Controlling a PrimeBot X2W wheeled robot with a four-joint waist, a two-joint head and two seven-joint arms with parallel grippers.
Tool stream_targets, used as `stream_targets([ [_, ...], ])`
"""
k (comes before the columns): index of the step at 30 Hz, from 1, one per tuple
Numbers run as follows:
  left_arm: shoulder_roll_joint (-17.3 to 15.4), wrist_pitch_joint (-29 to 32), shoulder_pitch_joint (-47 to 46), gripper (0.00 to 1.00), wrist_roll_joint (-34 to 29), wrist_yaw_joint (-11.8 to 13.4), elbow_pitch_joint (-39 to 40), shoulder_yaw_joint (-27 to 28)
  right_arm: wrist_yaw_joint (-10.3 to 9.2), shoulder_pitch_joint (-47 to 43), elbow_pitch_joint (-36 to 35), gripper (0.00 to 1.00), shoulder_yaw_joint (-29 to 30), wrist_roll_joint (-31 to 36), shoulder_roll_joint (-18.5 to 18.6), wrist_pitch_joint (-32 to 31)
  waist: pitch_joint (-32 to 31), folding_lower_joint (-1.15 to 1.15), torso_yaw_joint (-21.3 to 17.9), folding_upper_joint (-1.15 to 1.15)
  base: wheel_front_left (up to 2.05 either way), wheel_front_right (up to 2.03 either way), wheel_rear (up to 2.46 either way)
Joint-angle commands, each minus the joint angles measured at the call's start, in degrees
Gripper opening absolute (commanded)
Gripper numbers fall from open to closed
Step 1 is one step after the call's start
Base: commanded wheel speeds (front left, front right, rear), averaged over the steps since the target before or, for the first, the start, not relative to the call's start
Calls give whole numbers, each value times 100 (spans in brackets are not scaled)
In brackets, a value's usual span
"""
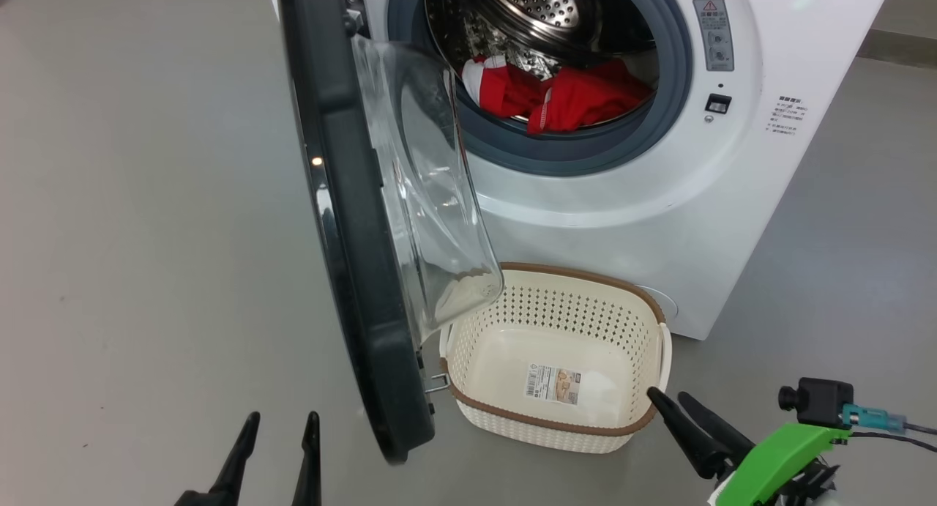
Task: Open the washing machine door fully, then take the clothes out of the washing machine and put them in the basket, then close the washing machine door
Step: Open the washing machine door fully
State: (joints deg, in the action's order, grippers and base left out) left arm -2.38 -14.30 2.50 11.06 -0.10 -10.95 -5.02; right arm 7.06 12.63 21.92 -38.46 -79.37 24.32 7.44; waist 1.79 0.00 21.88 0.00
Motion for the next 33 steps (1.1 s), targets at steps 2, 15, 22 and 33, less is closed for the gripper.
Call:
stream_targets([
  [2, -50, -70, -68, 100, -16, -16, 98, 215, 43, -29, 3, 100, -147, 152, 194, 337, -8, 0, -17, 0, 0, 0, 0],
  [15, -50, -70, -59, 100, 20, 8, 103, 244, 43, -171, 269, 100, 738, 1749, -88, 753, 29, 0, -108, 0, 0, 0, 0],
  [22, -50, -70, -79, 100, 24, 11, 94, 227, 43, -641, -1, 100, 1817, 3395, -604, 754, 28, 0, -101, 0, 0, 0, 0],
  [33, -50, -70, -95, 100, 10, 18, 90, 204, 43, -1075, -566, 100, 2874, 5128, -1144, 755, 45, 0, -77, 0, 0, 0, 0],
])
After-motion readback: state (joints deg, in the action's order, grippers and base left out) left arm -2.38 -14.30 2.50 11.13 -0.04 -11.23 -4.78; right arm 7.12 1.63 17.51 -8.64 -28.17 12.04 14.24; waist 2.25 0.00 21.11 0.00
